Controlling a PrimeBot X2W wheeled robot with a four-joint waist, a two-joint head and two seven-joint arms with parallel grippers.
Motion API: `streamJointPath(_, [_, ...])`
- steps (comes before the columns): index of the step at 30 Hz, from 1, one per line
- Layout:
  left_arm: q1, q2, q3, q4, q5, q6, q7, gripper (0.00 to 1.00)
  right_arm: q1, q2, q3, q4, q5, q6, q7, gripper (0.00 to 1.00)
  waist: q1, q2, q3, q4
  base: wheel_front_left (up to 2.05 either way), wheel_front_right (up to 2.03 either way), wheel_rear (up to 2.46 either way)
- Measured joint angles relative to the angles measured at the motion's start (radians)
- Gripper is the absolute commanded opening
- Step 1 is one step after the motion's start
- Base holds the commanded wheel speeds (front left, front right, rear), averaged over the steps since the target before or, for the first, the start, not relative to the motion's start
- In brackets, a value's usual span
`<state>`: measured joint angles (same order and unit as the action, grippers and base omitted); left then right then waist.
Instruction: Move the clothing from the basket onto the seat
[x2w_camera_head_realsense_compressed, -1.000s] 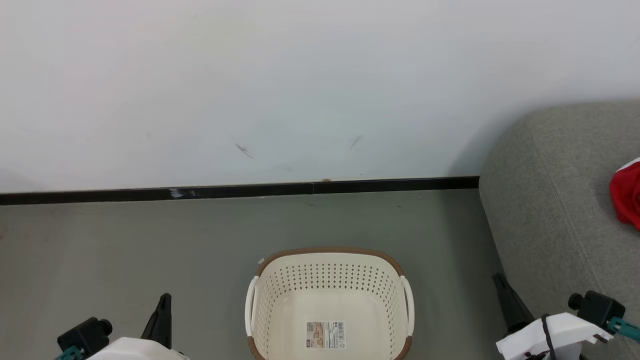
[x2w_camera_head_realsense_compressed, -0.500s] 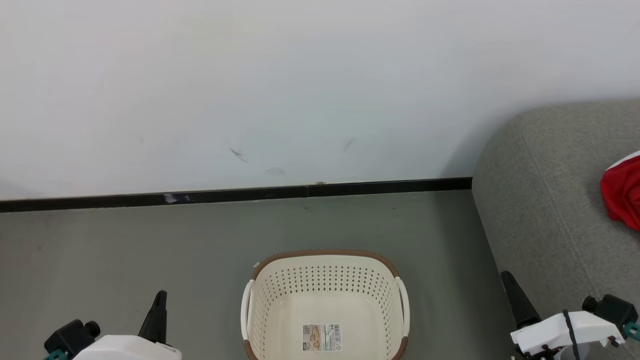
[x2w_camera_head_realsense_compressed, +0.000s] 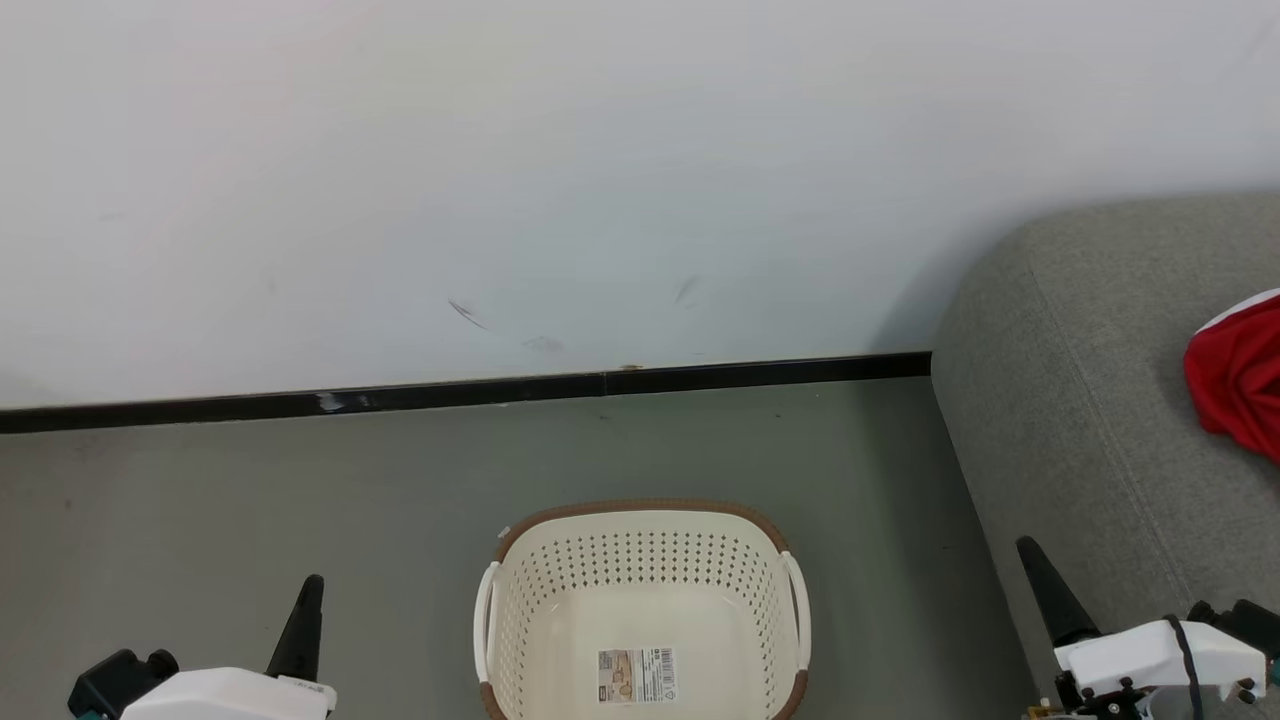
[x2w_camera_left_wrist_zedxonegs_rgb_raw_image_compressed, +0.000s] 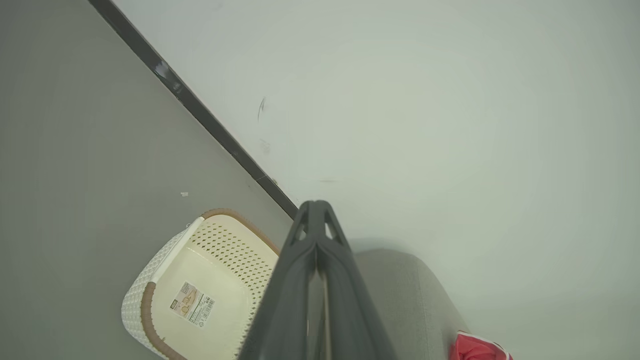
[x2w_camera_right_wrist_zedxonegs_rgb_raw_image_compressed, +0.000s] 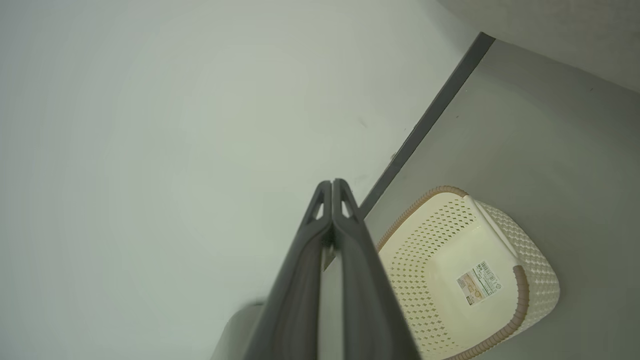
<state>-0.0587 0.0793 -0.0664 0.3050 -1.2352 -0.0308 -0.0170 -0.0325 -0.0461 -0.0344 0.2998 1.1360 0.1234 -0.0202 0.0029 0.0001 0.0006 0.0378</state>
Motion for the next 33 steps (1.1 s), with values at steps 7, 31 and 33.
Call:
streamJointPath(7, [0.0, -0.01, 0.028, -0.004, -0.079, -0.018, 0.026, 0.0, -0.012, 0.001, -0.019, -0.006, 0.097, 0.0, 0.022, 0.0, -0.0016, 0.0, 0.003, -0.008, 0.0, 0.0, 0.0])
streamJointPath(31, [-0.002, -0.038, 0.124, -0.018, -0.338, -0.082, 0.106, 0.0, -0.019, 0.002, -0.08, -0.026, 0.425, 0.0, 0.106, 0.0, -0.0023, 0.0, 0.002, -0.035, 0.0, 0.0, 0.0])
streamJointPath(33, [-0.002, -0.04, 0.132, -0.019, -0.357, -0.087, 0.115, 0.0, -0.019, 0.002, -0.085, -0.027, 0.456, 0.0, 0.112, 0.0, -0.0023, 0.0, 0.002, -0.037, 0.0, 0.0, 0.0])
